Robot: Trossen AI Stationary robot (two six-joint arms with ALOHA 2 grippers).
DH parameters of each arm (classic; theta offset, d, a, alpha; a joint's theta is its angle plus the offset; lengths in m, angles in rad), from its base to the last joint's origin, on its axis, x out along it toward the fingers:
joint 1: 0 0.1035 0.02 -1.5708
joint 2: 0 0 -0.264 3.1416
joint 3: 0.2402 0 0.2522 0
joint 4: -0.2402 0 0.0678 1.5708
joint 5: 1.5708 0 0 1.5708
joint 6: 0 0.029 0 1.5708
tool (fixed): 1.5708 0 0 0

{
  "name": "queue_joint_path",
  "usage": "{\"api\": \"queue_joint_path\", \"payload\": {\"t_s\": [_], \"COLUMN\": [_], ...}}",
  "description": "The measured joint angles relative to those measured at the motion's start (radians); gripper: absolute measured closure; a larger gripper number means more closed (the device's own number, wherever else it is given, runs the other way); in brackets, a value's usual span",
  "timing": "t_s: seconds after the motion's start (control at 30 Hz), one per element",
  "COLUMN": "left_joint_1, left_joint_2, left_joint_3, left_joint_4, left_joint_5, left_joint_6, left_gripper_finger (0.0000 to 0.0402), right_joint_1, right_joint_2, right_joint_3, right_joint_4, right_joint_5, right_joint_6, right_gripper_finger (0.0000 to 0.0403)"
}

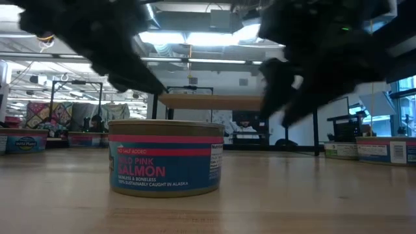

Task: Stack canned seafood by type on shelf
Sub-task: Put the blue pink tuna can on the shelf

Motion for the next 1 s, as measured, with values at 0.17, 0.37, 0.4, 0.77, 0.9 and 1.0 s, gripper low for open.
{"api": "queue_joint_path", "payload": {"t_s": [0.17,0.37,0.4,0.77,0.9,1.0], "left_joint_1": [-0.025,-0.049,-0.055,-0.107,-0.127,-0.141], "left_joint_2": [0.155,0.244,0.247,0.263,0.276,0.289], "left_joint_3": [0.185,0.325,0.327,0.327,0.327,0.326], "left_joint_4": [-0.071,-0.189,-0.196,-0.192,-0.194,-0.185], "left_joint_5": [0.008,0.017,0.017,0.018,0.018,0.017], "left_joint_6": [0.029,-0.001,-0.015,-0.137,-0.18,-0.194], "left_gripper_finger": [0.0279,0.0279,0.0279,0.0279,0.0279,0.0279], "right_joint_1": [0.057,0.096,0.094,0.094,0.094,0.091], "right_joint_2": [-0.056,-0.092,-0.092,-0.092,-0.092,-0.092], "right_joint_3": [-0.103,-0.249,-0.264,-0.332,-0.332,-0.332], "right_joint_4": [0.043,0.255,0.28,0.452,0.479,0.48], "right_joint_5": [0.043,0.067,0.069,0.031,0.017,0.017], "right_joint_6": [0.048,0.049,0.049,0.054,0.054,0.054], "right_gripper_finger": [0.0123,0.0123,0.0123,0.0123,0.0123,0.0123]}}
